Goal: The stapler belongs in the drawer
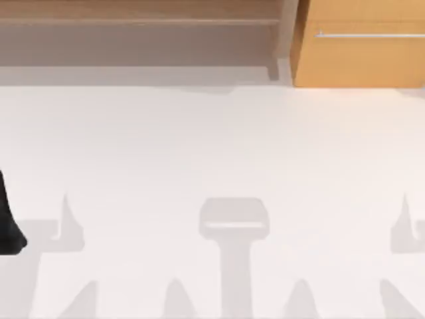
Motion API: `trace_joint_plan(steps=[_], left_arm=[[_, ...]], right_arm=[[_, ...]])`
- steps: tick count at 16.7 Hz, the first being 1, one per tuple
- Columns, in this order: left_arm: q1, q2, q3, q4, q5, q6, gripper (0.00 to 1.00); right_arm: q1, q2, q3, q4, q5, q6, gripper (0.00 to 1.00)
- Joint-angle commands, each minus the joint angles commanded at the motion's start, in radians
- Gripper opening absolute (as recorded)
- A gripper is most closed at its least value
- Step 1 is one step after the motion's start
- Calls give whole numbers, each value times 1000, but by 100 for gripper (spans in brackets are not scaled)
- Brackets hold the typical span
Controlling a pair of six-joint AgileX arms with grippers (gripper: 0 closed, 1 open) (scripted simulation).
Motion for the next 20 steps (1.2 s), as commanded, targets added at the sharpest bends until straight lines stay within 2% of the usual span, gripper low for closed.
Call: trace_joint_plan(steps=[4,8,13,20], left_arm=[[0,0,0,0,0,0,100],[0,0,0,0,0,0,100],[0,0,0,0,0,0,100],[0,0,0,0,0,0,100]], right_arm=[[7,29,9,13,-2,-20,100],[34,201,68,95,0,-139,100],[73,576,213,293,26,-402,100],[125,1239,491,668,90,-866,100]])
